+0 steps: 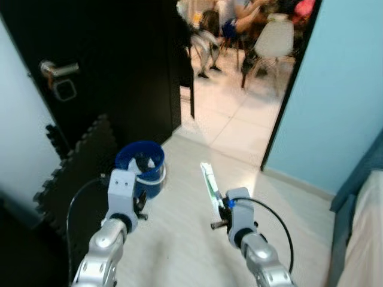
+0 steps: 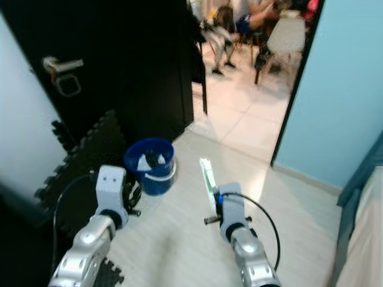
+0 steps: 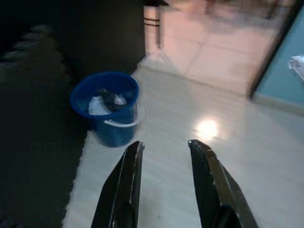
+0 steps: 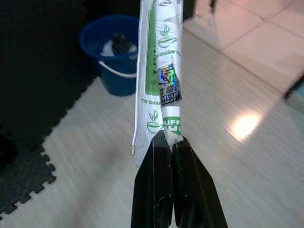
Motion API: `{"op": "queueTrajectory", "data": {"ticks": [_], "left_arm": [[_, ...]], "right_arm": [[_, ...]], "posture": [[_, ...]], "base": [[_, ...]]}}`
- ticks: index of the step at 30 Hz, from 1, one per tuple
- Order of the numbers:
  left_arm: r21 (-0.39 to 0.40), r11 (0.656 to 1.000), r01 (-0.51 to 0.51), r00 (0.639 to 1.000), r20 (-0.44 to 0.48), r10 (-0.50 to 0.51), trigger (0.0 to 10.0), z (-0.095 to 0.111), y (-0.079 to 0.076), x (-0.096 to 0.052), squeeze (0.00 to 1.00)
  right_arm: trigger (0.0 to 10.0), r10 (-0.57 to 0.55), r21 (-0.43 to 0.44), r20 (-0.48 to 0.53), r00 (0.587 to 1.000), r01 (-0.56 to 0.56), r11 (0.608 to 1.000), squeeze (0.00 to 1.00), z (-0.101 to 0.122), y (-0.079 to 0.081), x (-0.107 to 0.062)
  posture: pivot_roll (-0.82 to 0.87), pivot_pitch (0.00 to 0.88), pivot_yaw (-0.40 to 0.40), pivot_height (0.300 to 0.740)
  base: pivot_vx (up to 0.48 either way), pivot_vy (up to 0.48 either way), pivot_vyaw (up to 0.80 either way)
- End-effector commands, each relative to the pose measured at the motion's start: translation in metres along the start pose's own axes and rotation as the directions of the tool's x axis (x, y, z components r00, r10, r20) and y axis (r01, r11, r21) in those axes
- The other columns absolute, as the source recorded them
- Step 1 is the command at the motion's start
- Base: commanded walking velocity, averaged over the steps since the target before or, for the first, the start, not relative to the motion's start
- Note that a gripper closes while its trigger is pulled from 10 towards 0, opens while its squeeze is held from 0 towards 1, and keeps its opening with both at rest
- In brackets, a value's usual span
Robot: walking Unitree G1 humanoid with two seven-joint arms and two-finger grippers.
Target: Clean up the room
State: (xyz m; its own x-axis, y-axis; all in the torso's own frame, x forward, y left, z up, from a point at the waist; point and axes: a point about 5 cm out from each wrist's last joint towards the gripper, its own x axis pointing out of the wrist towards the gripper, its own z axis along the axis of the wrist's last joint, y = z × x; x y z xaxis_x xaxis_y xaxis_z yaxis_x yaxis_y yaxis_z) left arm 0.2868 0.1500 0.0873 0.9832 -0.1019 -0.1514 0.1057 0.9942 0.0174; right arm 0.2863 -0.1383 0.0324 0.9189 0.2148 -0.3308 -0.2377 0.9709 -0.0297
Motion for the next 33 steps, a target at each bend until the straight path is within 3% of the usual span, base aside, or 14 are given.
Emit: {"op": "queueTrajectory", "data": {"ticks": [1,8,12,33], "left_arm": [[0.008,1.0,-0.006,1.0,-0.016,0.006,10.0,-0.0037,0.001,-0.0013,0.0],[-0.003,1.0,-0.013,1.0,-0.003,0.013,10.0,-0.0004,0.0018,0.0007,0.0],[-0.031,0.999,-0.026,1.0,0.005,0.026,10.0,0.0034,0.0045,0.004,0.0],[-0.029,0.999,-0.016,1.0,0.018,0.016,10.0,0.0038,0.0056,-0.0008,0.0]], "right_arm": [[10.0,0.008,0.016,-0.005,1.0,-0.008,1.0,0.0,-0.0037,0.0032,-0.0011],[10.0,0.035,0.049,-0.014,0.999,-0.034,0.998,0.0,-0.006,0.0079,-0.0005],[10.0,0.011,0.003,-0.022,1.0,-0.011,1.0,0.0,-0.0064,0.0061,0.0012],[10.0,0.028,-0.008,-0.008,1.0,-0.028,1.0,0.0,-0.0051,0.0093,0.0017]], "posture": [[0.09,0.021,-0.009,0.74],[0.09,0.022,-0.014,0.74],[0.09,0.022,-0.015,0.74],[0.09,0.012,-0.01,0.74]], "base": [[0.0,0.0,0.8],[0.0,0.0,0.34],[0.315,0.0,0.0],[0.347,0.0,0.0]]}}
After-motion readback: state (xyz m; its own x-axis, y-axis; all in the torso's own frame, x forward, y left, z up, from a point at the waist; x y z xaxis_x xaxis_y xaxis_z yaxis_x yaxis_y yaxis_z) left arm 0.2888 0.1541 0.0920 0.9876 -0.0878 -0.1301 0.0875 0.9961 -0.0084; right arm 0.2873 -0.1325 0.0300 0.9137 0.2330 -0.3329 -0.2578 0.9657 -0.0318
